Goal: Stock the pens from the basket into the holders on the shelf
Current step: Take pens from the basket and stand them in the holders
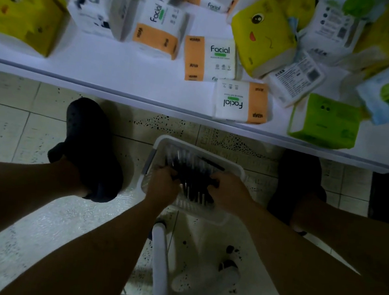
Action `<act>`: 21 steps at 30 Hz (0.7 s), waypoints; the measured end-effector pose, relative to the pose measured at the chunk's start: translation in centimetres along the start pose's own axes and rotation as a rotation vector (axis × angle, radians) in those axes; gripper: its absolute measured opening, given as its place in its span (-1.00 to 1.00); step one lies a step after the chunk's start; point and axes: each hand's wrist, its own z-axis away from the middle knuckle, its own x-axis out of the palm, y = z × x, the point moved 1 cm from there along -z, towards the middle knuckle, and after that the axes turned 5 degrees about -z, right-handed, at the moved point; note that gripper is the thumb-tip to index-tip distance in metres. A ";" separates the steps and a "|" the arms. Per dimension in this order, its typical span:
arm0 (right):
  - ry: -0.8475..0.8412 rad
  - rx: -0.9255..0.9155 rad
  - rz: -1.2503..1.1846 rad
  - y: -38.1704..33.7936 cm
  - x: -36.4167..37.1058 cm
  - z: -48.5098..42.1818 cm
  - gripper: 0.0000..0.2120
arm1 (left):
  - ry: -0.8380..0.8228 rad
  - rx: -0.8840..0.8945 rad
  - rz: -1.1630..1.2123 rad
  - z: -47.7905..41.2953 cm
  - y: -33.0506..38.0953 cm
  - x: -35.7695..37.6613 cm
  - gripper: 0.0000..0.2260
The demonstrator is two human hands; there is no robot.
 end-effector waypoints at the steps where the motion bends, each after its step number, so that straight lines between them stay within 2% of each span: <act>1: -0.009 -0.022 0.040 -0.1 0.3 -0.3 -0.67 | 0.046 -0.019 0.048 0.5 0.1 0.0 -0.84; 3: -0.016 -0.052 0.106 -0.2 0.8 -1.0 -0.64 | 0.105 -0.023 0.129 1.4 0.5 0.0 -0.83; 6: -0.011 -0.073 0.181 -0.3 1.5 -2.2 -0.56 | 0.067 0.024 0.216 2.5 1.1 -0.4 -0.76; 9: -0.060 -0.103 0.302 -0.4 2.0 -3.2 -0.51 | 0.001 0.122 0.354 3.3 1.7 -1.7 -0.50; 11: -0.112 -0.099 0.351 -0.3 2.3 -3.8 -0.55 | -0.026 0.154 0.332 3.4 1.7 -2.6 -0.32; 14: -0.153 -0.050 0.388 0.0 2.2 -4.4 -0.48 | -0.106 0.144 0.362 3.4 1.8 -3.5 -0.11; 18: -0.196 -0.082 0.552 0.4 2.4 -4.5 -0.40 | -0.191 0.093 0.338 3.8 2.2 -3.7 -0.13; 19: -0.214 -0.078 0.568 0.4 2.5 -4.5 -0.45 | -0.201 0.078 0.340 3.9 2.3 -3.7 -0.17; 21: -0.229 -0.059 0.520 0.4 2.6 -4.5 -0.68 | -0.199 0.066 0.329 4.0 2.7 -3.8 -0.22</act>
